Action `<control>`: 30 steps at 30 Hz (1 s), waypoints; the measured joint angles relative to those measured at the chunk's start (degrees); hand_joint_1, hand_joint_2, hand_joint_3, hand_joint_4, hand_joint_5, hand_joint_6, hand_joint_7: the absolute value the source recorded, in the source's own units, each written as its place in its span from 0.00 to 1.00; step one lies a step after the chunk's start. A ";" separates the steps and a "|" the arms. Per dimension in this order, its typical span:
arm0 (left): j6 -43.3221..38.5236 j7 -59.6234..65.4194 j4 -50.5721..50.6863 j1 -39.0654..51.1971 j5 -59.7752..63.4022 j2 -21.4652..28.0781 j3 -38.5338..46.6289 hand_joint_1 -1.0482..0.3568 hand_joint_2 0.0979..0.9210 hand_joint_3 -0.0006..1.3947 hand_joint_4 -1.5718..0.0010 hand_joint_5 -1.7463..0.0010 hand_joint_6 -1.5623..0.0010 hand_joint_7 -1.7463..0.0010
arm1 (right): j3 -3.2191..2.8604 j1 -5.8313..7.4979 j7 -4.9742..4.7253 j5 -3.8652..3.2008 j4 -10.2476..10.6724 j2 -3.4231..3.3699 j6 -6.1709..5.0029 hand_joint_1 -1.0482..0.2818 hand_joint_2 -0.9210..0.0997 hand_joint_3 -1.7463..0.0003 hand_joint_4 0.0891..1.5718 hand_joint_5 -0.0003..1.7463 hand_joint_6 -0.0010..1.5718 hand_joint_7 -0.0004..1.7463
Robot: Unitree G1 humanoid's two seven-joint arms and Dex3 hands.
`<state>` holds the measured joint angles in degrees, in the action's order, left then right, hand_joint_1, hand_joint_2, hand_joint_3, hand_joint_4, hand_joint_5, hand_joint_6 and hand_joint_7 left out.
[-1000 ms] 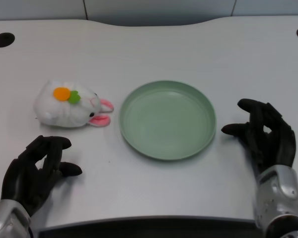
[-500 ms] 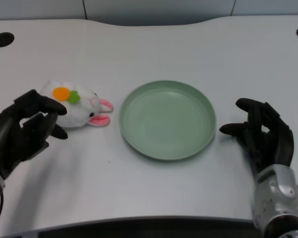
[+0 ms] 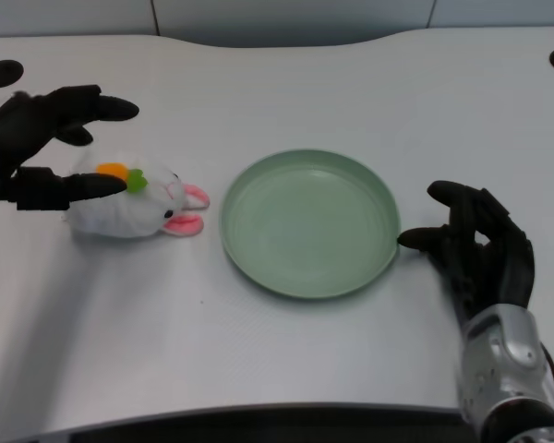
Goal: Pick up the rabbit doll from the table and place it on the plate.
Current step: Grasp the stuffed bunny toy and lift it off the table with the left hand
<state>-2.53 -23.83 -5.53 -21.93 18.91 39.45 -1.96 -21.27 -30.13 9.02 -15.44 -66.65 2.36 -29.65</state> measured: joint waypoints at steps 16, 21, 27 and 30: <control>-5.15 -11.06 -14.13 -18.29 23.45 5.24 -19.27 0.00 1.00 0.04 1.00 1.00 1.00 1.00 | 0.39 0.14 -0.85 0.14 0.37 0.27 0.07 0.47 0.00 0.78 0.53 0.73 0.49 0.53; -5.89 -11.04 -18.99 -21.60 25.50 2.90 -21.40 0.00 1.00 0.04 1.00 1.00 1.00 1.00 | 0.46 0.41 -0.87 0.12 0.87 0.09 0.06 0.48 0.00 0.76 0.51 0.74 0.49 0.52; -5.37 -9.94 -25.98 -25.63 26.31 -1.24 -23.04 0.00 1.00 0.04 1.00 1.00 1.00 1.00 | 0.28 0.57 0.56 -0.38 0.87 0.20 0.06 0.46 0.00 0.78 0.53 0.74 0.49 0.53; -4.84 -8.09 -30.76 -27.07 26.79 -3.32 -23.81 0.00 0.99 0.03 1.00 1.00 0.99 1.00 | -0.32 0.17 1.43 -0.70 -0.08 0.63 -0.09 0.46 0.00 0.80 0.55 0.70 0.49 0.51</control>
<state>-7.37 -31.92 -36.29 -49.00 45.70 36.13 -25.77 -21.58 -29.96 10.45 -16.14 -66.73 2.99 -29.74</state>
